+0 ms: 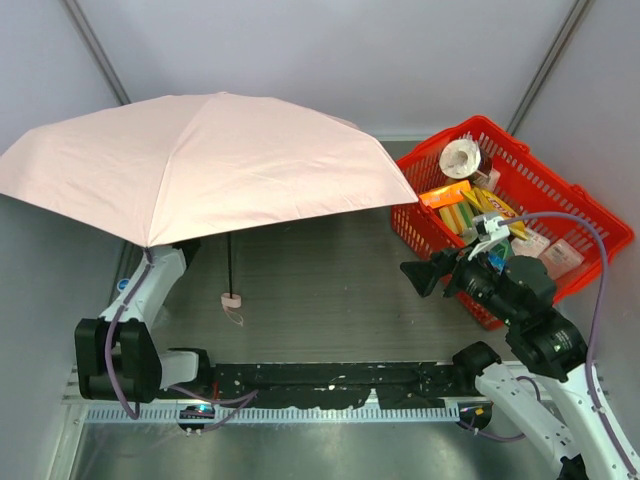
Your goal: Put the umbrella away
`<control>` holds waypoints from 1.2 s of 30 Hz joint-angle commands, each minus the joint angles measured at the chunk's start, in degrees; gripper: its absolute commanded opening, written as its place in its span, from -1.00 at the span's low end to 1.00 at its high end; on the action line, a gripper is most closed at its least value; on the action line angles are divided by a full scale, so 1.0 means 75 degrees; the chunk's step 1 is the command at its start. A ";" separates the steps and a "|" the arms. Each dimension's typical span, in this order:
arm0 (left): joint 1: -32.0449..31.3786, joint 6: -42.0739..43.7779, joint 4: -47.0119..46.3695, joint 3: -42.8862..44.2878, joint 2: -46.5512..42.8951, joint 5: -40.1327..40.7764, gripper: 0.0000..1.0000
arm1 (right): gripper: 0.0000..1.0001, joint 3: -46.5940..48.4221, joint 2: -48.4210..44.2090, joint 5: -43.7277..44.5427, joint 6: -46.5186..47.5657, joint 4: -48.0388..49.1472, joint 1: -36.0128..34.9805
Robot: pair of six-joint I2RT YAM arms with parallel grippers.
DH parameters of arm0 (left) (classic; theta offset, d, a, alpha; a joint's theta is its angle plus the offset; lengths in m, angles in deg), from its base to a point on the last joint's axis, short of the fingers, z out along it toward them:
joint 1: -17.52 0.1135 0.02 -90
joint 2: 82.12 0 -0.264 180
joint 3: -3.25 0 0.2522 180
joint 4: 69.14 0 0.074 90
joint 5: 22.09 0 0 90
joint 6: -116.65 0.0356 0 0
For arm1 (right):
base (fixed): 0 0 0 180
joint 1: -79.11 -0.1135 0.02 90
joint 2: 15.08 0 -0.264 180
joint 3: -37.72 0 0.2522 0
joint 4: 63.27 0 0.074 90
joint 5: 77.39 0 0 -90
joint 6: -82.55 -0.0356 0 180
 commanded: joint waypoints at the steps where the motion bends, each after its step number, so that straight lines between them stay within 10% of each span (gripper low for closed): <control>1: 0.0023 -0.0282 -0.1215 0.0262 0.0270 -0.0791 0.59 | 0.82 -0.0028 0.0032 -0.0006 -0.0101 0.0226 0.0006; 14: -0.0001 -0.0399 -0.1453 0.1397 -0.0115 -0.1271 -0.92 | 0.81 -0.0662 0.0861 -0.0884 -0.0336 0.1162 0.0006; 25: -0.0059 0.0620 0.0632 0.3822 -0.0187 -0.1154 -1.00 | 0.81 0.1505 0.3615 0.0484 -0.0535 0.2463 -0.1969; 36: -0.0598 -0.0070 0.2378 0.4926 -0.0174 0.0392 -1.00 | 0.82 0.5407 0.8291 0.6051 0.0260 0.2908 -0.5676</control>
